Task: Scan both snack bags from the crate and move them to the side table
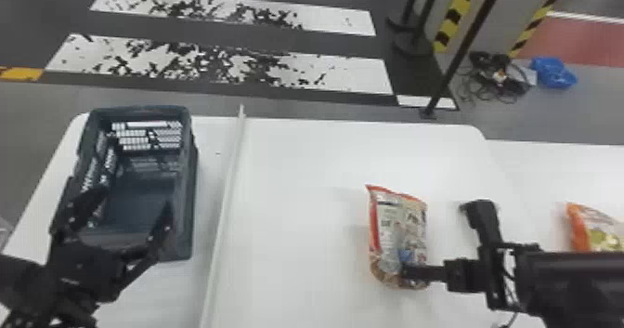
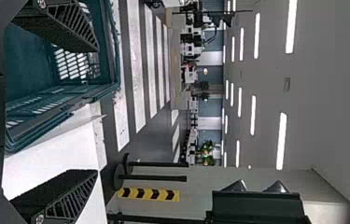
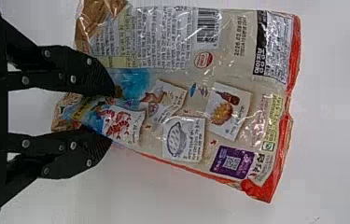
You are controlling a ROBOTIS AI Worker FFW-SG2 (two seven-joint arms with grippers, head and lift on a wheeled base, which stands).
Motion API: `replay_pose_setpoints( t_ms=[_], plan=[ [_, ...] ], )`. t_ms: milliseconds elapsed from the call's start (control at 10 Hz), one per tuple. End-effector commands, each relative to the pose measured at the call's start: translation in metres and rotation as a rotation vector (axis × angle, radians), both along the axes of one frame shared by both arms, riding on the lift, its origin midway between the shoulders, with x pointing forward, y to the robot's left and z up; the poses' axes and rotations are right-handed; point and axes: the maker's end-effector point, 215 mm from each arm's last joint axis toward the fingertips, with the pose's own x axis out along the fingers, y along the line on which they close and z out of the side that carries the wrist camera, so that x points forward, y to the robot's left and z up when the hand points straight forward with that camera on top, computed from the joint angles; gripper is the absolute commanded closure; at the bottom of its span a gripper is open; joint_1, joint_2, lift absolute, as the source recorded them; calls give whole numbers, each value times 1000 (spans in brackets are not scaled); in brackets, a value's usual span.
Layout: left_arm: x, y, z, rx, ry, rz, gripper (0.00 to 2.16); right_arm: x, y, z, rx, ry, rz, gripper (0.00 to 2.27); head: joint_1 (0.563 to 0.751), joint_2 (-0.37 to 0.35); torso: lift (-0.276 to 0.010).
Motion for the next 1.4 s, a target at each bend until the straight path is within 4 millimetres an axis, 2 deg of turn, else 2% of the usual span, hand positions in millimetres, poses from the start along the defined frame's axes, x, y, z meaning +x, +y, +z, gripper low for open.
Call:
replay_pose_setpoints(
  t_ms=[0,100,300,400,600,800,900,1100,1300],
  plan=[
    [0,0,1,-1,-2,0,66,3,-6,12,9,-37,-20,2253,695,-142,-29],
    [0,0,2,0,-3,1,66,10,-15,34,26,-90,-47,2250,695,-150,-29],
    [-1,-1,1,1,-1,0,66,25,-49,80,50,-185,-137,2253,695,-168,-29],
    [-1,-2,1,3,-1,-2,66,35,-70,99,59,-227,-192,2253,695,-190,-29],
    [-2,-4,2,4,-3,-7,66,57,-136,133,26,-314,-325,2253,695,-253,-29],
    [-3,-5,5,5,-6,-8,66,63,-211,136,-111,-353,-460,2253,695,-321,-29],
    [-3,-5,5,6,-6,-9,66,63,-249,128,-216,-355,-531,2253,695,-350,-29],
    [-3,-5,5,6,-6,-10,66,65,-314,111,-357,-361,-651,2253,695,-350,-29],
    [-4,-3,5,10,-7,-8,66,75,-372,108,-419,-398,-763,2253,695,-350,-29]
  ],
)
